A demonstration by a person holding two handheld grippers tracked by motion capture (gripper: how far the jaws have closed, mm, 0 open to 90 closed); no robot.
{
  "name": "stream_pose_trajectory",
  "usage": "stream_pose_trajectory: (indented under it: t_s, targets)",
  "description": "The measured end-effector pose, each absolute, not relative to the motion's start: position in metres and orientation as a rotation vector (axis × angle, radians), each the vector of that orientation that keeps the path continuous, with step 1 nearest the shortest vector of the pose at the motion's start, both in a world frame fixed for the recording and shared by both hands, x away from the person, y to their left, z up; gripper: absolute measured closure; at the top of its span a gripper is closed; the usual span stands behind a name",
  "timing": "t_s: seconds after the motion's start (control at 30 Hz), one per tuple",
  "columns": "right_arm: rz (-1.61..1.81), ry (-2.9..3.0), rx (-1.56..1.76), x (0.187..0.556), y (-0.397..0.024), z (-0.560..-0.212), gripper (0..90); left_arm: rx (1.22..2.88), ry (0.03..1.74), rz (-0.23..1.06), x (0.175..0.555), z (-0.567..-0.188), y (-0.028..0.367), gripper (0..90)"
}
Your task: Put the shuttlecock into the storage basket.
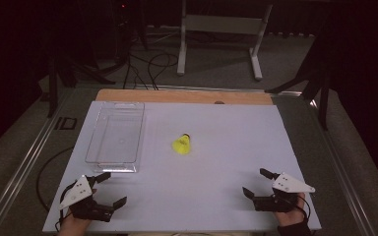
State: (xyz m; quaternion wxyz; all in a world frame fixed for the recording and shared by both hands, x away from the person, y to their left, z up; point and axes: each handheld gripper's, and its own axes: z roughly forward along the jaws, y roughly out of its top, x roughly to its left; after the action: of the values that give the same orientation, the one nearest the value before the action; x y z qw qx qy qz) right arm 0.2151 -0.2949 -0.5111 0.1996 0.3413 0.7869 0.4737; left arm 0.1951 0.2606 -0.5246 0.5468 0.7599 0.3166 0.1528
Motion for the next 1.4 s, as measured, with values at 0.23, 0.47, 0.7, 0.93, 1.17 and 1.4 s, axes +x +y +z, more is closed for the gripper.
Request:
stream_pose_trajectory:
  t_s: [0.23, 0.47, 0.7, 0.93, 1.17, 1.4]
  targets:
    - [1.311, 2.187, 0.922, 0.216, -0.293, -0.515, 9.4, 1.807, 0.765, 0.358, 0.195, -0.524, 0.261, 0.0]
    - [1.311, 2.189, 0.923, 0.216, -0.291, -0.516, 9.4, 1.813, 0.778, 0.357, 0.194, -0.524, 0.261, 0.0]
    - [1.299, 2.179, 0.915, 0.216, -0.291, -0.515, 9.4, 1.822, 0.793, 0.357, 0.192, -0.521, 0.26, 0.0]
    - [1.303, 2.173, 0.916, 0.216, -0.291, -0.514, 9.4, 1.844, 0.772, 0.343, 0.192, -0.509, 0.257, 0.0]
    - [1.316, 2.164, 0.922, 0.216, -0.291, -0.513, 9.5, 1.872, 0.76, 0.313, 0.194, -0.488, 0.258, 0.0]
    - [1.316, 2.174, 0.925, 0.215, -0.29, -0.513, 9.5, 1.973, 0.772, 0.272, 0.2, -0.473, 0.256, 0.0]
